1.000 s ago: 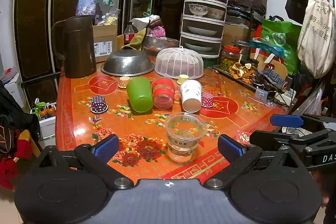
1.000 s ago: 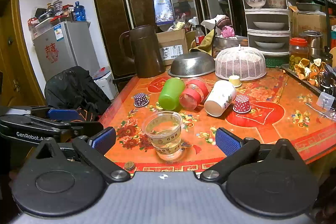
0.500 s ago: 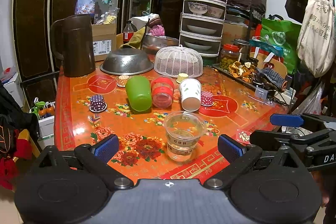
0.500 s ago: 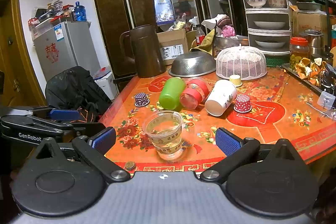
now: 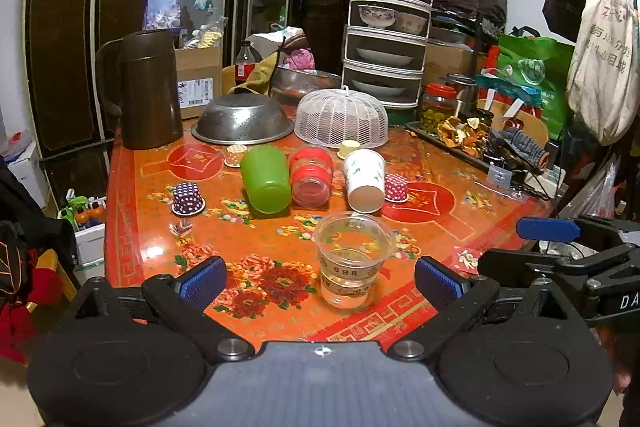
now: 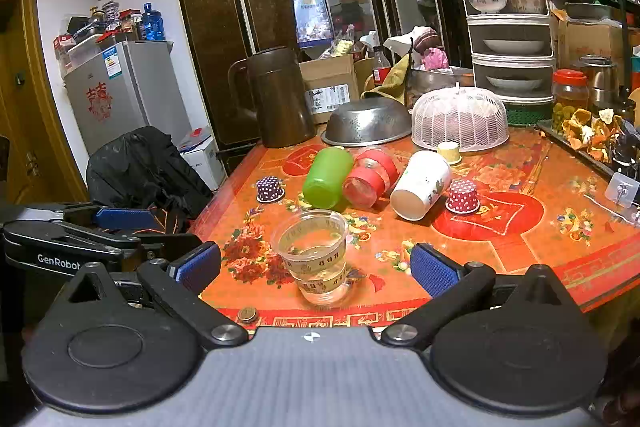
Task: Flip cup upright
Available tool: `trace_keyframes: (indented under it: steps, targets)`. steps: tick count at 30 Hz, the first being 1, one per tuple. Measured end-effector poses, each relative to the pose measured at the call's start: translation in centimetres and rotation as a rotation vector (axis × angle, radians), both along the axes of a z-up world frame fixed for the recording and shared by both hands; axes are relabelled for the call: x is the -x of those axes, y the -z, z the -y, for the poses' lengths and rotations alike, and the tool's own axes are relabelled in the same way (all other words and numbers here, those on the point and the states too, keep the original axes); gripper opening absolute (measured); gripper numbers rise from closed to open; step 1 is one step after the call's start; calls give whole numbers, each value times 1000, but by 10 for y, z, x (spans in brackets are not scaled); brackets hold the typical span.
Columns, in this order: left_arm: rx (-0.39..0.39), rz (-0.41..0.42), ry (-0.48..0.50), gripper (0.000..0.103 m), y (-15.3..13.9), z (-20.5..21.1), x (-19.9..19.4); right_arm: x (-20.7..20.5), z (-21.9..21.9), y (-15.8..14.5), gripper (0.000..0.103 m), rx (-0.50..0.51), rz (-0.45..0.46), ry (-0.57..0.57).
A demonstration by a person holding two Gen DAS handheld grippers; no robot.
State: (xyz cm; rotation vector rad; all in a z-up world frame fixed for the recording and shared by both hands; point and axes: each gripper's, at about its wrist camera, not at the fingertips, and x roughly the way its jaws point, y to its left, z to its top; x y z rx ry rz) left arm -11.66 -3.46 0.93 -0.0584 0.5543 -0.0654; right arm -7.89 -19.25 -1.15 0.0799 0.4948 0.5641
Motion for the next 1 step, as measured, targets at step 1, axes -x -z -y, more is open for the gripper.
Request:
trace_keyframes:
  steps: [1]
  targets:
    - [2,4,-10,101,0,-1,0,0,0,1,102,-1,-1,-1]
